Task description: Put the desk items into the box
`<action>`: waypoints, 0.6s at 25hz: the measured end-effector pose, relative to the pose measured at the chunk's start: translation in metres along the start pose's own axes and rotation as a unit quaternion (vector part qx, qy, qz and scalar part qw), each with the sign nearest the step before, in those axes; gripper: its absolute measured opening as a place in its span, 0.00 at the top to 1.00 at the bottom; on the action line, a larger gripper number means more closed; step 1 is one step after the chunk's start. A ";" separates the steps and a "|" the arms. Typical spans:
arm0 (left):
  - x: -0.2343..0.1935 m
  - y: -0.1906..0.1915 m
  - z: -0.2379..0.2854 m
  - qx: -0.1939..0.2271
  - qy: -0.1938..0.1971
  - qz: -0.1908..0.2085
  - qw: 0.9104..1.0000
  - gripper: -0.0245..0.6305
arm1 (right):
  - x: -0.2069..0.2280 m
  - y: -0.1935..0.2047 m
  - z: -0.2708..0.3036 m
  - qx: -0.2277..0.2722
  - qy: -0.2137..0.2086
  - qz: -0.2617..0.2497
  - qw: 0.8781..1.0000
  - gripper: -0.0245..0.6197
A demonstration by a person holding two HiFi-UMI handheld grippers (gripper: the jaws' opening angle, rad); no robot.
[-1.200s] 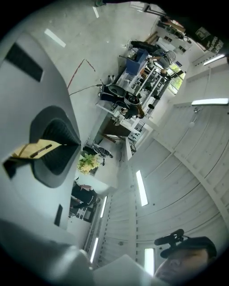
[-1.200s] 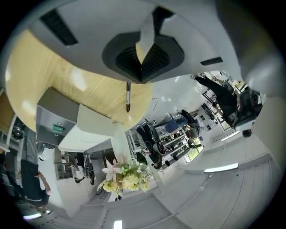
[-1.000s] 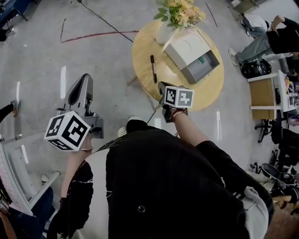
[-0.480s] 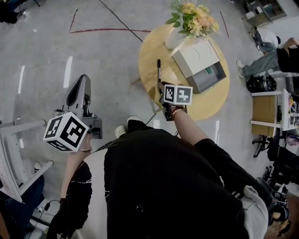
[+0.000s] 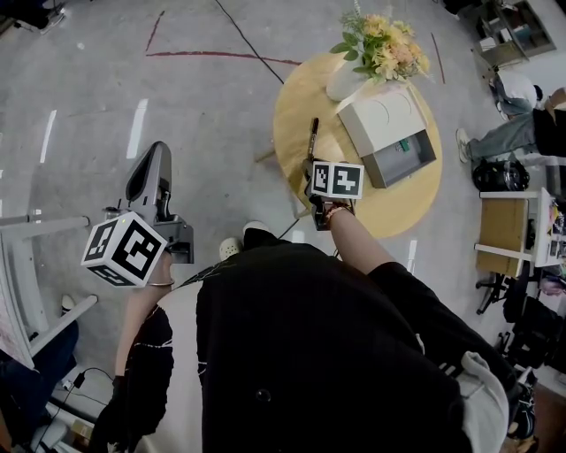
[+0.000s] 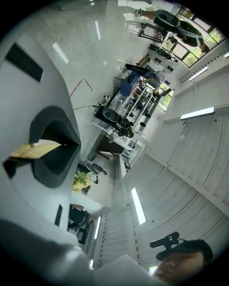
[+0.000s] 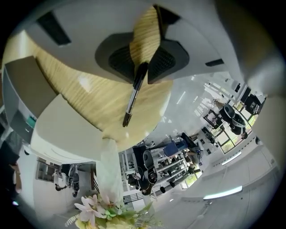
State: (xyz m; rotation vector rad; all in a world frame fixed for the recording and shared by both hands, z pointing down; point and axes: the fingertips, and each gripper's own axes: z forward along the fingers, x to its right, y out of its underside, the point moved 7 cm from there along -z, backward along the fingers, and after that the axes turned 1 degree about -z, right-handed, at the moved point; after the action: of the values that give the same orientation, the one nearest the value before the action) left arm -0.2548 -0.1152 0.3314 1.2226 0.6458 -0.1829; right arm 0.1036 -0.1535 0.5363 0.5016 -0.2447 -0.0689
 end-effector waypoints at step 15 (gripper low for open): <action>0.000 -0.008 0.001 0.010 0.005 0.002 1.000 0.95 | 0.000 -0.003 0.001 -0.022 0.036 -0.011 0.999 0.86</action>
State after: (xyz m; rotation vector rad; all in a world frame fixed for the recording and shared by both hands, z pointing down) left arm -0.2578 -0.1187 0.3251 1.2440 0.6507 -0.1801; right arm 0.1033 -0.1568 0.5351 0.4621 -0.1666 -0.0762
